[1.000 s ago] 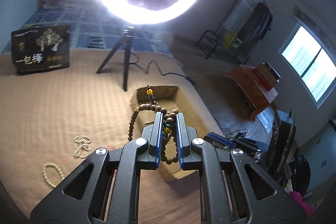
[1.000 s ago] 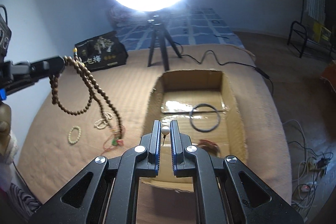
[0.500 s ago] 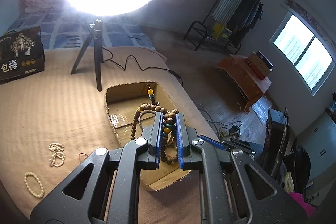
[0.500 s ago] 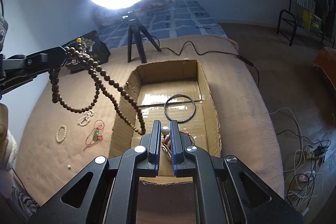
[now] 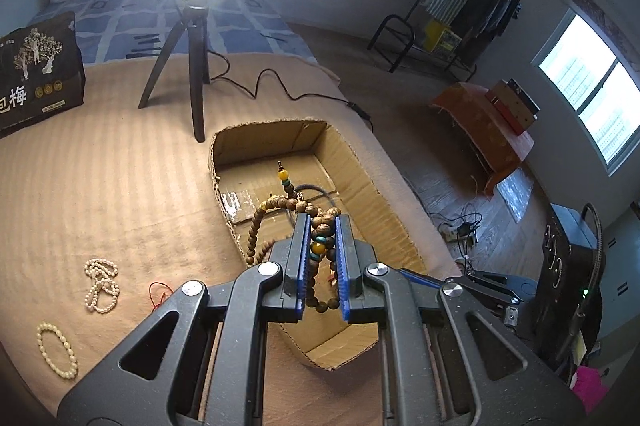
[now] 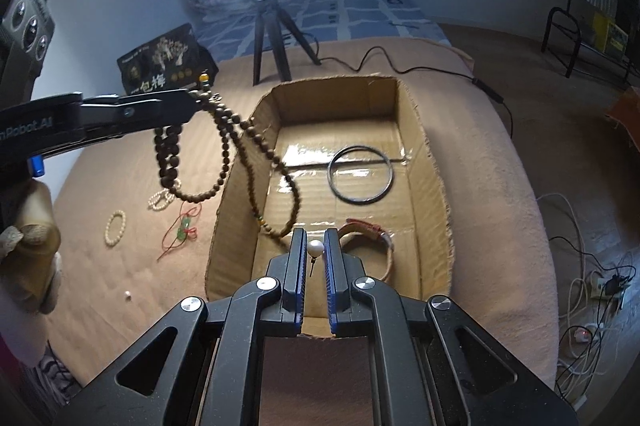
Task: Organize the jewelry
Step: 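Lift and carry the bead strands and pearl earring over the cardboard box with both tools, then open the left tool to drop the beads while the right tool releases the earring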
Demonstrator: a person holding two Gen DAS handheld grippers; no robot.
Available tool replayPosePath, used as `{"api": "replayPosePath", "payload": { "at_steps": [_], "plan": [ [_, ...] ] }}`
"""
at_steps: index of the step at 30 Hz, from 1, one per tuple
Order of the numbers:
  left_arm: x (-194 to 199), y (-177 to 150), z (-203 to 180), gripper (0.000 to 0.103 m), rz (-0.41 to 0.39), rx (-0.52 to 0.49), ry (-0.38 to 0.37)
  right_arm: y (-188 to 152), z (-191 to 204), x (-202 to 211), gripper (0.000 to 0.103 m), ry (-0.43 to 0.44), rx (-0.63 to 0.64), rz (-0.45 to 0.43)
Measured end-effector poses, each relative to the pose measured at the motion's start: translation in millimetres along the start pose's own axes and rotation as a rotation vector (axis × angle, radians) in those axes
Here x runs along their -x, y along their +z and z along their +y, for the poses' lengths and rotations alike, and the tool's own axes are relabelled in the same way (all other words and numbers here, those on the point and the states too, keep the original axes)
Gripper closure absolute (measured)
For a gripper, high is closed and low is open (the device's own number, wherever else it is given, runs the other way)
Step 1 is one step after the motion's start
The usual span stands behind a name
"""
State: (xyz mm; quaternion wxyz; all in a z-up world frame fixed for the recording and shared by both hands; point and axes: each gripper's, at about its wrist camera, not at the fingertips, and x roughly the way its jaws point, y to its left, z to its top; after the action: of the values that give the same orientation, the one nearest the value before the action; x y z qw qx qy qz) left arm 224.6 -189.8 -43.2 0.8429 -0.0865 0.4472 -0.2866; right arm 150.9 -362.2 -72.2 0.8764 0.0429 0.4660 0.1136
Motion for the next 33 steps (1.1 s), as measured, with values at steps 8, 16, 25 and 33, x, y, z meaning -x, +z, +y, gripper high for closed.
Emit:
{"api": "replayPosePath", "payload": {
  "at_steps": [8,16,25,33],
  "plan": [
    [-17,-7,-3,0.093,0.034,-0.016,0.014,-7,7,-11,0.096,-0.001,0.015,0.038],
    [-16,-6,0,0.092,0.037,-0.009,0.009,-8,1,-14,0.096,0.003,-0.005,0.05],
    [-14,-5,-3,0.092,0.03,-0.018,0.006,-9,6,-17,0.093,-0.012,0.022,0.058],
    [-12,-7,1,0.075,0.031,-0.005,0.022,-9,5,-14,0.049,-0.038,0.02,0.041]
  ]
}}
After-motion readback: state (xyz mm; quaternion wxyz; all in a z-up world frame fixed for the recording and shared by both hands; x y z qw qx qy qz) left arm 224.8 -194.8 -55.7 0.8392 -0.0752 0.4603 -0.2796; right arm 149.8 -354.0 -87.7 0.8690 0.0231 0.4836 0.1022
